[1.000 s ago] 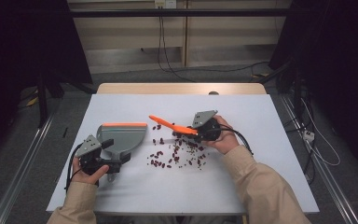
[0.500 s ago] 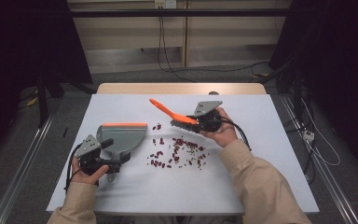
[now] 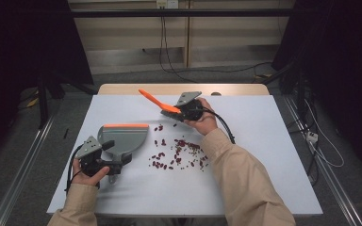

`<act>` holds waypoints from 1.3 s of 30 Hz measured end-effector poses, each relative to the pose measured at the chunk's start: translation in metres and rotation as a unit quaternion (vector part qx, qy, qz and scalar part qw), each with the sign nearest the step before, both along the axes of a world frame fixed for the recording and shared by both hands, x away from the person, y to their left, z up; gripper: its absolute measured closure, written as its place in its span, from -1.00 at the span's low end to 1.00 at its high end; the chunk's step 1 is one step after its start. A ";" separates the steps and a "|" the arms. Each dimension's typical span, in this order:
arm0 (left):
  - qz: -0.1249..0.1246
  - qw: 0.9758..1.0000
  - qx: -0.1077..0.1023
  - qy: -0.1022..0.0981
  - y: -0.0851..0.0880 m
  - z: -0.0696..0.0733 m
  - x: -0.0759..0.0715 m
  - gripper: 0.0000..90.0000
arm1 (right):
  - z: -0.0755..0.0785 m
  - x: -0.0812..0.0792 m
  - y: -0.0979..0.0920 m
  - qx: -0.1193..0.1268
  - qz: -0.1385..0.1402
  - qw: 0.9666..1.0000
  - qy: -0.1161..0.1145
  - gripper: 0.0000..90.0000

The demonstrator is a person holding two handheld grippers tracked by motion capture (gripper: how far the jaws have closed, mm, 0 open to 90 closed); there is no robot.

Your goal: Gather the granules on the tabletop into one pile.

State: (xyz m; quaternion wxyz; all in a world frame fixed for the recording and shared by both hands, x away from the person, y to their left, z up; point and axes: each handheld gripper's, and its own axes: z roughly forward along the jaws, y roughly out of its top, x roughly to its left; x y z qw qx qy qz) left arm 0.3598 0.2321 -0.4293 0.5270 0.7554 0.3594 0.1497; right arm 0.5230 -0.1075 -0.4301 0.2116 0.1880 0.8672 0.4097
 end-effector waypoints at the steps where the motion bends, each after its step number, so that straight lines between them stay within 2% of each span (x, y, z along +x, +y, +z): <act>1: 0.001 1.000 0.000 0.000 0.000 0.000 0.000 -0.88 | -0.002 0.000 0.003 -0.004 0.007 1.000 0.004 0.58; 3: 0.002 1.000 -0.001 0.000 0.001 0.000 0.000 -0.88 | -0.005 -0.003 0.009 -0.006 0.028 1.000 0.011 0.58; 6: 0.002 1.000 0.000 0.001 0.002 -0.001 0.000 -0.88 | -0.005 -0.010 0.013 -0.024 0.052 0.998 0.010 0.57; 9: 0.002 1.000 -0.001 0.000 0.002 -0.001 0.000 -0.88 | -0.003 -0.019 0.013 -0.025 0.083 0.996 0.017 0.57; 13: 0.004 1.000 -0.001 -0.001 0.002 -0.001 0.000 -0.88 | -0.002 -0.032 0.015 -0.038 0.108 0.993 0.016 0.57; 17: 0.005 1.000 -0.001 -0.002 0.001 0.000 -0.001 -0.88 | 0.000 -0.043 0.012 -0.038 0.129 0.991 0.020 0.57; 31: 0.010 1.000 0.001 -0.005 0.006 0.001 -0.005 -0.87 | 0.002 -0.079 0.000 -0.039 0.160 0.986 0.027 0.57; 37: 0.010 1.000 0.003 -0.006 0.006 0.002 -0.005 -0.87 | 0.003 -0.091 -0.002 -0.034 0.163 0.986 0.026 0.57; 39: 0.009 1.000 0.003 -0.007 0.005 0.002 -0.005 -0.87 | 0.005 -0.093 -0.003 -0.028 0.156 0.987 0.022 0.57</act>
